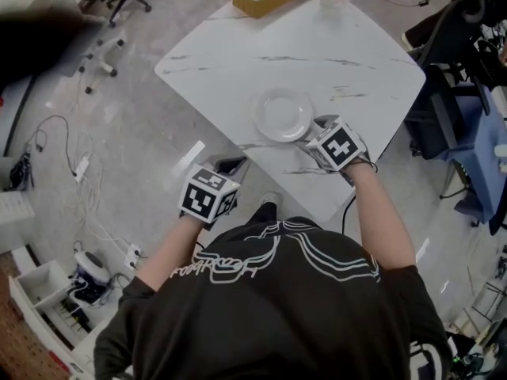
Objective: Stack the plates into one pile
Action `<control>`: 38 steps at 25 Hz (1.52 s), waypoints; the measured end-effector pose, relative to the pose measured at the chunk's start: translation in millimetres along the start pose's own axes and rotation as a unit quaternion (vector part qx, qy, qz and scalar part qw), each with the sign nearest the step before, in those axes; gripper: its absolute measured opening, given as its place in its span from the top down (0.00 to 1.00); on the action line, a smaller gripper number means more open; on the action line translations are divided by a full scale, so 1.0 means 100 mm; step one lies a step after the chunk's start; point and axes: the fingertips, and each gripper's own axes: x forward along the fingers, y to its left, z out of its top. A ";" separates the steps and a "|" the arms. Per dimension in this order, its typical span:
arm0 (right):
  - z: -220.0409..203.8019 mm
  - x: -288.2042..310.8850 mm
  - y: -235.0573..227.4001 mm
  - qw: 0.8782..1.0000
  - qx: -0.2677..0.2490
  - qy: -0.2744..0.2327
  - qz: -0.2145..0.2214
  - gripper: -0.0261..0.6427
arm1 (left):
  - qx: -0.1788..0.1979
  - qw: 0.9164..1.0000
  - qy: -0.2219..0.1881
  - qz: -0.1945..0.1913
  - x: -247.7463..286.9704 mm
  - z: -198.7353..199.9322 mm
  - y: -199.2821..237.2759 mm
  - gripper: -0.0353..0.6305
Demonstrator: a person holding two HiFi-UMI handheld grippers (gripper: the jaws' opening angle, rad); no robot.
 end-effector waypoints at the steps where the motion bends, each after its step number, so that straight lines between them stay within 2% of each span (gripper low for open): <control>1: -0.01 -0.03 -0.03 1.000 0.002 -0.003 -0.010 0.50 | -0.001 1.000 -0.002 0.000 -0.01 0.01 -0.01 0.90; 3: -0.02 -0.12 -0.08 0.999 0.010 -0.016 -0.026 0.50 | -0.002 1.000 -0.005 -0.001 -0.02 0.02 -0.05 0.90; 6: -0.04 -0.28 -0.05 0.998 0.036 -0.048 -0.022 0.51 | -0.004 1.000 -0.010 -0.004 -0.04 0.03 -0.15 0.90; 10: -0.02 -0.68 0.16 0.988 0.075 -0.135 0.003 0.51 | 0.002 0.999 -0.034 -0.010 -0.16 0.17 -0.43 0.90; 14: -0.06 -1.29 0.35 0.967 0.109 -0.228 0.041 0.54 | 0.007 0.997 -0.071 -0.016 -0.39 0.39 -0.84 0.90; 18: -0.17 -1.88 0.63 0.941 0.112 -0.311 0.076 0.75 | 0.009 0.992 -0.119 -0.026 -0.64 0.59 -1.21 0.90; 22: -0.42 -2.26 0.91 0.916 0.110 -0.372 0.108 0.87 | 0.023 0.989 -0.139 -0.034 -0.72 0.60 -1.55 0.90; 25: -0.56 -2.50 1.14 0.896 0.123 -0.407 0.124 0.89 | 0.023 0.986 -0.152 -0.058 -0.81 0.60 -1.87 0.90; 28: -0.61 -2.71 1.35 0.883 0.118 -0.435 0.126 0.91 | 0.044 0.981 -0.175 -0.069 -0.99 0.69 -2.16 0.90; 34: -0.61 -3.11 1.72 0.864 0.088 -0.474 0.145 0.92 | 0.062 0.968 -0.230 -0.073 -1.40 0.82 -2.55 0.90; 38: -0.67 -3.26 1.86 0.854 0.087 -0.489 0.154 0.92 | 0.071 0.966 -0.238 -0.071 -1.49 0.73 -2.74 0.90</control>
